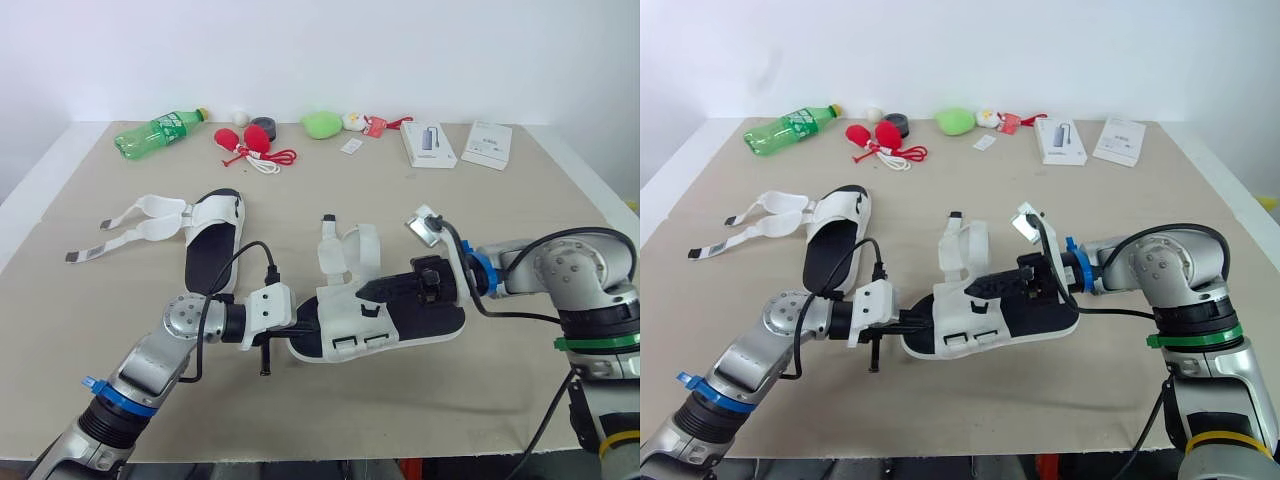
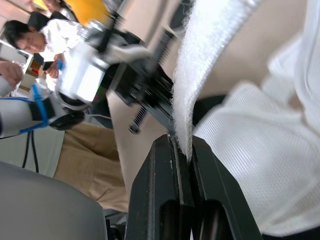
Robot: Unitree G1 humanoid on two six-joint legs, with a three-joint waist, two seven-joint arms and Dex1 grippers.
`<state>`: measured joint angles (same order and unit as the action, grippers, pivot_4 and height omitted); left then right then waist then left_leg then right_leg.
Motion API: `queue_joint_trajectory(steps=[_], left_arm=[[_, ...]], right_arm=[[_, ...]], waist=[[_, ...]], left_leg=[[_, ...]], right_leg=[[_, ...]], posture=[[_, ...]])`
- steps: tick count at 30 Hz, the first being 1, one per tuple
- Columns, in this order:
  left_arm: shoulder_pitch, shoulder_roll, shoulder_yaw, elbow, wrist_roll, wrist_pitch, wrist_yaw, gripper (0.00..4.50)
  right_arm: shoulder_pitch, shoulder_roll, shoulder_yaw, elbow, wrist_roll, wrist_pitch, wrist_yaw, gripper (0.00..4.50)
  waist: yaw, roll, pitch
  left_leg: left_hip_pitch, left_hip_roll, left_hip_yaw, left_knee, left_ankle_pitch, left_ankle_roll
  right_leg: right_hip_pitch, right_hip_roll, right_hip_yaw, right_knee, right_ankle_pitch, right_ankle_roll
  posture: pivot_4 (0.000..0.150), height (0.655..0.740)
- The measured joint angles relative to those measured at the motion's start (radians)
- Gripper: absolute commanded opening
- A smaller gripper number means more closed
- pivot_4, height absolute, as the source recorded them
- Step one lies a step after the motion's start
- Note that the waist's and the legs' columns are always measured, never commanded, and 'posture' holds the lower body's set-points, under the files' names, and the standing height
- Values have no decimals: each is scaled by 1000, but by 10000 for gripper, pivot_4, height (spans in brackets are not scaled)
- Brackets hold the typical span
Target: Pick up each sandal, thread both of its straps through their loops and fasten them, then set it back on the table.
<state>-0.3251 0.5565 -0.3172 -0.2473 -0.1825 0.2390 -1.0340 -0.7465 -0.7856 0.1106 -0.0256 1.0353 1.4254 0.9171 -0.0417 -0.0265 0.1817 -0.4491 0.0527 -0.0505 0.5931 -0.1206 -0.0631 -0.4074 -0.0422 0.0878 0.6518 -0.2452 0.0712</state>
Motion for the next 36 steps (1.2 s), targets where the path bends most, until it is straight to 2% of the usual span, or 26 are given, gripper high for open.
queue_joint_trajectory(steps=[12,23,36], left_arm=[[-1,-13,-2,3,26,-22,3,0],[0,-25,-9,4,43,-26,8,0],[-2,-29,-27,26,67,-61,24,0]], right_arm=[[4,-7,4,21,-1,142,38,1064],[32,-7,28,6,-42,135,41,1064],[35,-27,75,-128,-78,76,62,1064]], waist=[[-1,0,0],[-2,0,0],[-3,0,0]], left_leg=[[0,0,0,1,0,0],[0,0,-1,1,0,0],[0,0,-1,1,0,0]], right_leg=[[0,0,0,0,0,0],[0,0,0,0,0,0],[0,0,0,0,0,0]], posture=[[1500,7400],[1500,7400],[1500,7400]])
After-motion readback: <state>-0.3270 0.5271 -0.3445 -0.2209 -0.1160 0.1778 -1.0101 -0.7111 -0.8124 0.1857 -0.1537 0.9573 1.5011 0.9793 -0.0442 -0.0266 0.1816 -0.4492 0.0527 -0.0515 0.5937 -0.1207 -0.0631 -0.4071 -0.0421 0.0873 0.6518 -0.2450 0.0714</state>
